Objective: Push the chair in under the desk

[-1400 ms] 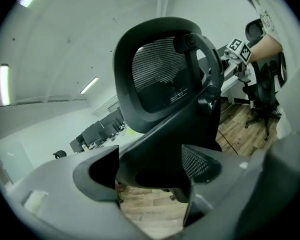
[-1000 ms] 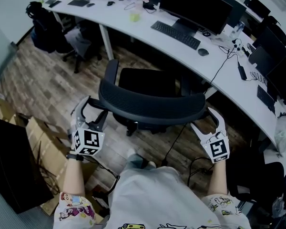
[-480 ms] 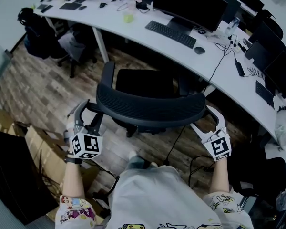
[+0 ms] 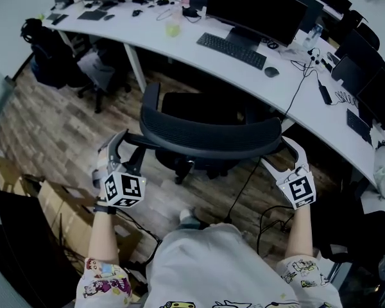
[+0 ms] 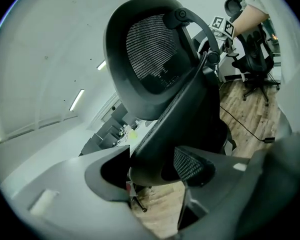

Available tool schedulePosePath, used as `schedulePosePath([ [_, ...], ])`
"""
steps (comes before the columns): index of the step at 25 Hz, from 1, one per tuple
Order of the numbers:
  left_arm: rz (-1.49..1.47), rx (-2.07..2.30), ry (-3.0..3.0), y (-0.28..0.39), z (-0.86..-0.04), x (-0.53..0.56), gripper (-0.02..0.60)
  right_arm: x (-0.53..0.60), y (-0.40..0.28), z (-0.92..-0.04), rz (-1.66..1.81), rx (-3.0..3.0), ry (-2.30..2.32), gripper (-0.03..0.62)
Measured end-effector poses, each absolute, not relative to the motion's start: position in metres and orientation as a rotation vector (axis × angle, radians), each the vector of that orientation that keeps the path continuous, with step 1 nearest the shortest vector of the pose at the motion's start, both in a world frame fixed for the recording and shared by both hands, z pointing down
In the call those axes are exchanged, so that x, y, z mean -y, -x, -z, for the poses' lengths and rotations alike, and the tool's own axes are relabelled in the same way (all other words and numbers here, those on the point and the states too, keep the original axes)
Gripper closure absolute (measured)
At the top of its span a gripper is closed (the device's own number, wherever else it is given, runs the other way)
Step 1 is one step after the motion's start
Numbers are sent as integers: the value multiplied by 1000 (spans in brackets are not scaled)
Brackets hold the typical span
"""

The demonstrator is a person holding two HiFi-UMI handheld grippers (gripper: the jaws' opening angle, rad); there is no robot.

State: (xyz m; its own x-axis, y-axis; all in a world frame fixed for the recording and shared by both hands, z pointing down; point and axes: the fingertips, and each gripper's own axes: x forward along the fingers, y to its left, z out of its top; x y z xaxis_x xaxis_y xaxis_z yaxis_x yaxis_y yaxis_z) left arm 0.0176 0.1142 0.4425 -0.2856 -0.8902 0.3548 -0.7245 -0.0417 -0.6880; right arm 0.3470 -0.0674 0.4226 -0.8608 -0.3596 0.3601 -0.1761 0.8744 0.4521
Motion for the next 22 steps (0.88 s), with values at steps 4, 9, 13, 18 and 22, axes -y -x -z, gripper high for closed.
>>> schedulePosePath([
  [4, 1217, -2024, 1752, -7, -441, -100, 298, 80, -338, -421, 571, 2596, -403, 253],
  [9, 1227, -2010, 1758, 4, -440, -88, 299, 90, -328, -421, 568, 2595, -410, 252],
  [13, 1223, -2016, 1756, 11, -441, -79, 299, 100, -319, -423, 561, 2589, -396, 252],
  [18, 1222, -2010, 1759, 18, -441, -66, 299, 110, -313, -422, 559, 2599, -393, 252],
  [22, 1216, -2004, 1756, 29, -441, -53, 299, 120, -303, -422, 564, 2604, -381, 253],
])
